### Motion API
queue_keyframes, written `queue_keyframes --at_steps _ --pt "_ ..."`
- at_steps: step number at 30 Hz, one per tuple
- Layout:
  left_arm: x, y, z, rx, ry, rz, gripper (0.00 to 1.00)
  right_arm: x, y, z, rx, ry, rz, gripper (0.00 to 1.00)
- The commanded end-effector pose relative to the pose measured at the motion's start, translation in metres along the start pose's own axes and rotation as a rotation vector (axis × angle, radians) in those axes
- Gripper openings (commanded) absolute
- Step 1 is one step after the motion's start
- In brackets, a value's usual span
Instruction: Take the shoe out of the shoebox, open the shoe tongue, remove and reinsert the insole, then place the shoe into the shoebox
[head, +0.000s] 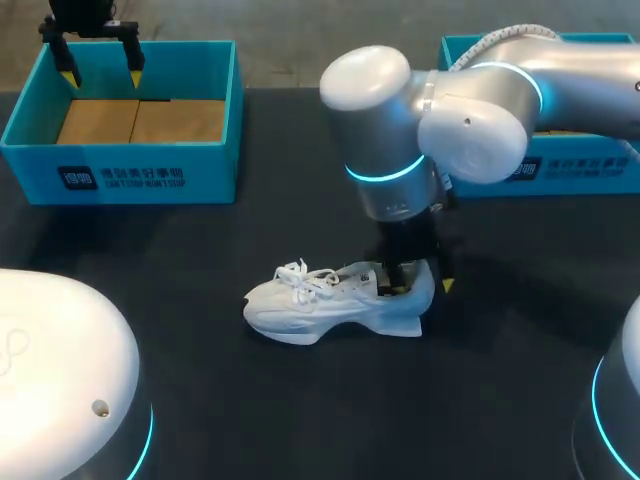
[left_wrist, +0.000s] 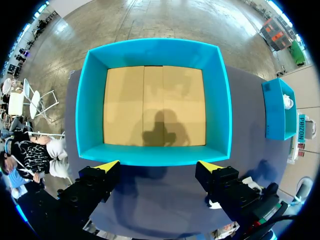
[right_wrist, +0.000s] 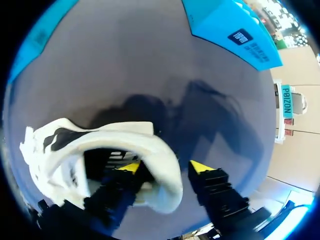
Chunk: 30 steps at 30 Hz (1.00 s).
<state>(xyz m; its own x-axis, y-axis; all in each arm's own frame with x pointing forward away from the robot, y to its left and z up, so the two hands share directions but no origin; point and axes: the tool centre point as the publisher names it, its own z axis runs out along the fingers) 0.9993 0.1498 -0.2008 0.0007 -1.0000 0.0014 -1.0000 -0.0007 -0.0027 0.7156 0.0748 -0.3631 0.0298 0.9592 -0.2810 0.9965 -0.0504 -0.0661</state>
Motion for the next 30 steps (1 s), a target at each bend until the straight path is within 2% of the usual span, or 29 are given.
queue_keyframes --at_steps 1,5,9,14,17,30 --pt "0.000 0.000 0.000 -0.001 -0.001 0.000 1.00 -0.011 -0.007 -0.019 -0.030 0.028 -0.031 1.00" --pt "0.000 0.000 0.000 -0.001 -0.001 0.000 1.00 -0.013 -0.008 -0.037 -0.050 0.082 -0.106 1.00" --pt "0.000 0.000 0.000 -0.001 -0.001 0.000 1.00 -0.012 -0.010 -0.058 -0.108 0.155 -0.264 1.00" --pt "0.000 0.000 0.000 -0.001 -0.001 0.000 1.00 -0.001 -0.009 -0.076 -0.215 0.207 -0.485 1.00" --pt "0.000 0.000 0.000 -0.001 -0.001 0.000 1.00 0.007 -0.006 -0.083 -0.276 0.191 -0.601 1.00" --pt "0.000 0.000 0.000 -0.001 -0.001 0.000 1.00 0.009 -0.004 -0.086 -0.279 0.186 -0.610 1.00"
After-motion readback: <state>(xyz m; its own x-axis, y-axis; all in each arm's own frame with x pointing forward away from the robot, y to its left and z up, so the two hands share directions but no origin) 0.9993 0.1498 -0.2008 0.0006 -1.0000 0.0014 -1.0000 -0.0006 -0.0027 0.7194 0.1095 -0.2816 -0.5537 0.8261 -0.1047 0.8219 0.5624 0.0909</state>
